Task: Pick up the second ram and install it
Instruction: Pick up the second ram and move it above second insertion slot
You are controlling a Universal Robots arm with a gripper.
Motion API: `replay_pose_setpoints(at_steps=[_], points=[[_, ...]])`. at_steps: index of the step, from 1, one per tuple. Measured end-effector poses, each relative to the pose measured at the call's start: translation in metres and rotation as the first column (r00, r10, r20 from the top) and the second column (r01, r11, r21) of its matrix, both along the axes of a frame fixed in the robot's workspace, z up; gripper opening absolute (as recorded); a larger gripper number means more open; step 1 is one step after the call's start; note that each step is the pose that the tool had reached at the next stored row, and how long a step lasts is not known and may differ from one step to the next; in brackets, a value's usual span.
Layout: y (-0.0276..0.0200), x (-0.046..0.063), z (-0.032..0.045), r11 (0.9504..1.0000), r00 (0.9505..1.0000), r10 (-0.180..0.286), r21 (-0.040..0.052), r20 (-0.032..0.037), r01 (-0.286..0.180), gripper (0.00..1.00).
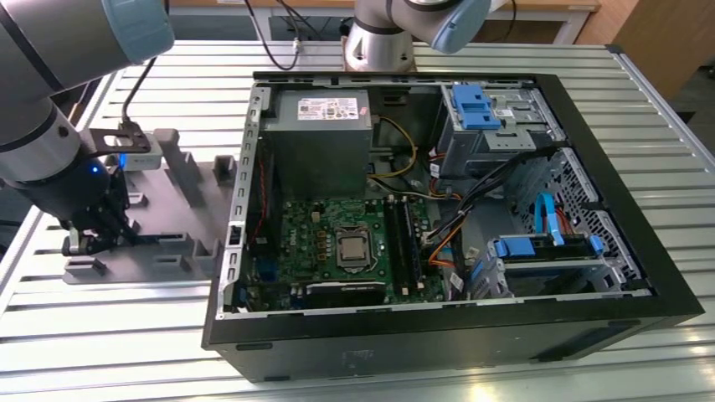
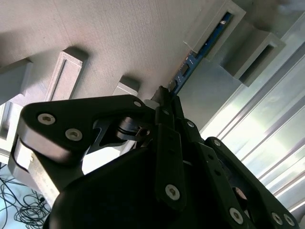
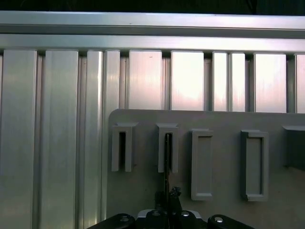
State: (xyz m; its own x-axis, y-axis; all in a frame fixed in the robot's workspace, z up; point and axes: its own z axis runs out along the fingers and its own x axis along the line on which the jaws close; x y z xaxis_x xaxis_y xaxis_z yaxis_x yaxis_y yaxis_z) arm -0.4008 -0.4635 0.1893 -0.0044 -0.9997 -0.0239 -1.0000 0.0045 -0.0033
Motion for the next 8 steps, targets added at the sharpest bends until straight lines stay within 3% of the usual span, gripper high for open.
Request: replay_pose_setpoints(at_steps=[8], points=[[0.0,0.0,0.0029,1.0,1.0,0.0,0.0,0.0001,0.0,0.14]])
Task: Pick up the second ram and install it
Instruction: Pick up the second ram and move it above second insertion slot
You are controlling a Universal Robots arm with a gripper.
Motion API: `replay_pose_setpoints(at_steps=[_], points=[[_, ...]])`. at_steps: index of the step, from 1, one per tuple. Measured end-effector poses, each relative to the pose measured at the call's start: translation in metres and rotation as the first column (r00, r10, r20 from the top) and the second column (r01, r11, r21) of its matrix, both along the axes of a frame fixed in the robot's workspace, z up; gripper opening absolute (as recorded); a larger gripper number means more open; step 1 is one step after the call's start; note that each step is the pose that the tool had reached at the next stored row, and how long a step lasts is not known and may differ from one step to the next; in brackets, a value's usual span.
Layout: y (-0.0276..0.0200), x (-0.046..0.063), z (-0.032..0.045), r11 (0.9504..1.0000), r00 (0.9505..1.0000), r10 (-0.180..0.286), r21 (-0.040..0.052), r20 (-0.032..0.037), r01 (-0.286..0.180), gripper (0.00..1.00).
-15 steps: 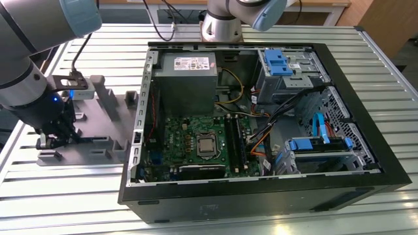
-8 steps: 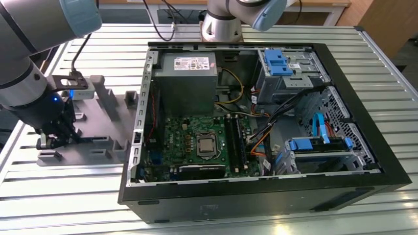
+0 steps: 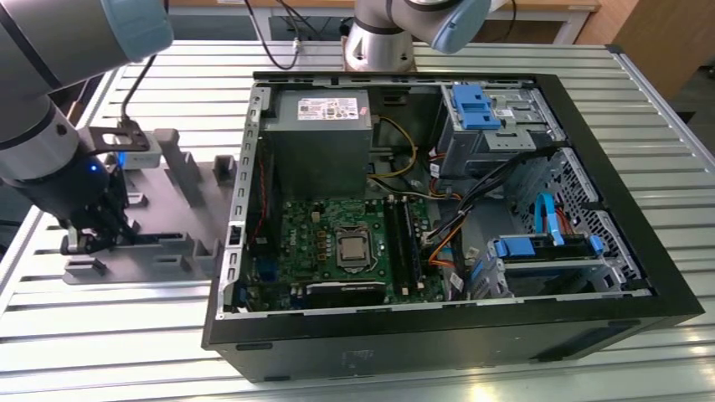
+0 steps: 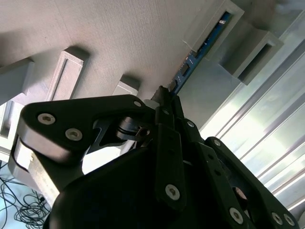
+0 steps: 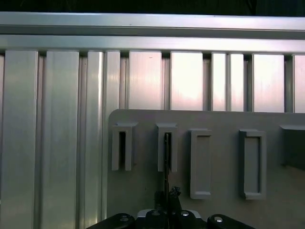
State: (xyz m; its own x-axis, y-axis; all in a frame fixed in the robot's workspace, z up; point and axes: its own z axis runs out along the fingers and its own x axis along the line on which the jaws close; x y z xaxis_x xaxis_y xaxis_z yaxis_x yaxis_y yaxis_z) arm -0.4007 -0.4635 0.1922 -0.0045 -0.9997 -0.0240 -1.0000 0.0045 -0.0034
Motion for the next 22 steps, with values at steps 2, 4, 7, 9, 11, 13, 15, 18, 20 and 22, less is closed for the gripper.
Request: replay_pose_setpoints(at_steps=[2,4,7,9,11,13,15,18,20,22], points=[[0.0,0.0,0.0009,1.0,1.0,0.0,0.0,0.0,0.0,0.14],[0.0,0.0,0.002,1.0,1.0,0.0,0.0,0.0,0.0,0.14],[0.0,0.0,0.0033,1.0,1.0,0.0,0.0001,0.0001,0.0,0.14],[0.0,0.0,0.0043,1.0,1.0,0.0,0.0,-0.0001,0.0,0.14],[0.0,0.0,0.0051,1.0,1.0,0.0,0.0001,0.0001,0.0,0.14],[0.0,0.0,0.0059,1.0,1.0,0.0,0.0001,0.0001,0.0,0.14],[0.0,0.0,0.0062,1.0,1.0,0.0,0.0002,0.0002,0.0,0.14],[0.0,0.0,0.0075,1.0,1.0,0.0,-0.0001,-0.0002,0.0,0.14],[0.0,0.0,0.0084,1.0,1.0,0.0,0.0,-0.0001,0.0,0.14],[0.0,0.0,0.0096,1.0,1.0,0.0,0.0,-0.0001,0.0,0.14]])
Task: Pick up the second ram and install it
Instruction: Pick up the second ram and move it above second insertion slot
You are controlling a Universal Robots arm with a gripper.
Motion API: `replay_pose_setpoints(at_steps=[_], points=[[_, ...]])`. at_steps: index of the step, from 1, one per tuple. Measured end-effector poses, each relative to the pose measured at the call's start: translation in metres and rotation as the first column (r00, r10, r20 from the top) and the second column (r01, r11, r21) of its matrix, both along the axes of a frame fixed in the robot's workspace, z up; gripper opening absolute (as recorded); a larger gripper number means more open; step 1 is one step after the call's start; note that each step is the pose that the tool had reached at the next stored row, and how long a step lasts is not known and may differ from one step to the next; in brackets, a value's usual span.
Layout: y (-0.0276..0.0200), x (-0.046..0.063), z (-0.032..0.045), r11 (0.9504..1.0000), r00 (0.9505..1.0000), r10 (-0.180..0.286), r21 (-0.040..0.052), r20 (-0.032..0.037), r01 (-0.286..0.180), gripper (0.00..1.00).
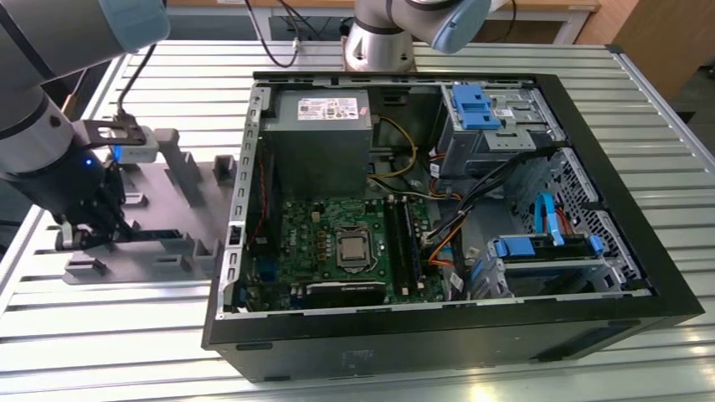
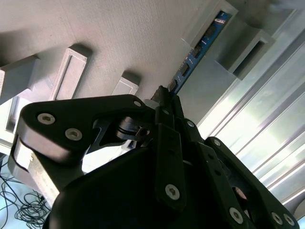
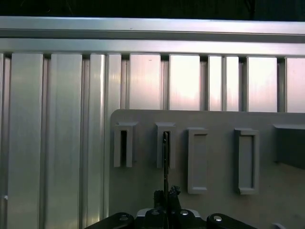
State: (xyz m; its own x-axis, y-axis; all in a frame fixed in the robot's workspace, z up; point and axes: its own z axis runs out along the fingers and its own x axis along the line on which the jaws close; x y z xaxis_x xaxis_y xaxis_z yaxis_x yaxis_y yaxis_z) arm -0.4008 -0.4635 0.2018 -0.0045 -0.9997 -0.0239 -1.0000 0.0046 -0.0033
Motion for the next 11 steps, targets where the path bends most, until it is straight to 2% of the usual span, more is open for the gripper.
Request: replay_pose_setpoints(at_steps=[11], points=[[0.0,0.0,0.0012,1.0,1.0,0.0,0.0007,0.0,0.0,0.14]])
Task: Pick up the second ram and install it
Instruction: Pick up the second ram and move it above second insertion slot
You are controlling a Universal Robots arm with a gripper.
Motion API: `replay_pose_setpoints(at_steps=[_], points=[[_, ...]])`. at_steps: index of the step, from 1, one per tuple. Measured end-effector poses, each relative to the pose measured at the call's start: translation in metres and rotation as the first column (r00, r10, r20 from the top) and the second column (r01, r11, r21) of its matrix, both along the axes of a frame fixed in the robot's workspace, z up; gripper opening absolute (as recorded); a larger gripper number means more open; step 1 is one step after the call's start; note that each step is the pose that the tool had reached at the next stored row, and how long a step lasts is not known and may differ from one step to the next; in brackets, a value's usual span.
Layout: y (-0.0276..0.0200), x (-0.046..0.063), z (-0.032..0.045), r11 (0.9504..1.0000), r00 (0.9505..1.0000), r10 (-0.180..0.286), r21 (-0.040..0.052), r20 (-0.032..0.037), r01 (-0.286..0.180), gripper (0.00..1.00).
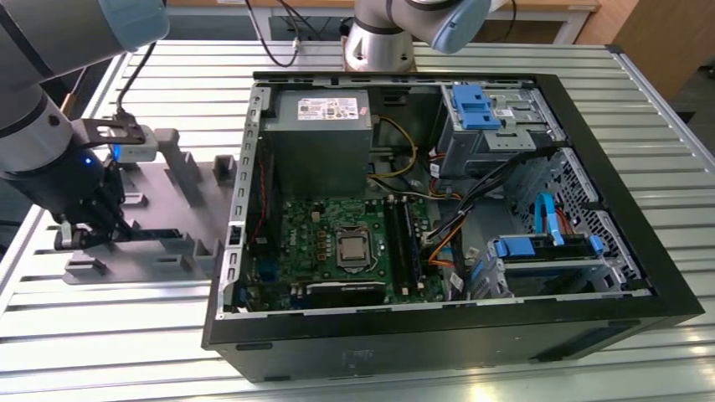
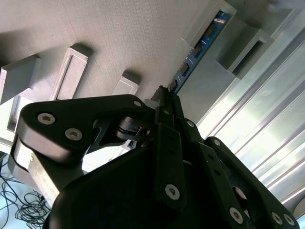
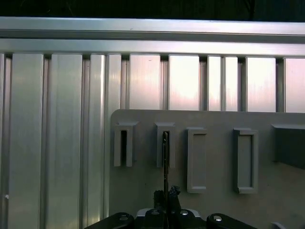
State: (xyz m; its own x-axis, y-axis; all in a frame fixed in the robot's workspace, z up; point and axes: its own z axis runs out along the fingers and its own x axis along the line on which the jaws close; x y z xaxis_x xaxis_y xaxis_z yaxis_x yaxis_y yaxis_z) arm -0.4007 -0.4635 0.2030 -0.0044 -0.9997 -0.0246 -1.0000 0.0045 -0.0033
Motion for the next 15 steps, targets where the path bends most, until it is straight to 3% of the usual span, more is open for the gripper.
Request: replay_pose_setpoints(at_steps=[15], points=[[0.0002,0.0,0.0045,1.0,1.0,0.0,-0.0007,0.0,0.0,0.14]])
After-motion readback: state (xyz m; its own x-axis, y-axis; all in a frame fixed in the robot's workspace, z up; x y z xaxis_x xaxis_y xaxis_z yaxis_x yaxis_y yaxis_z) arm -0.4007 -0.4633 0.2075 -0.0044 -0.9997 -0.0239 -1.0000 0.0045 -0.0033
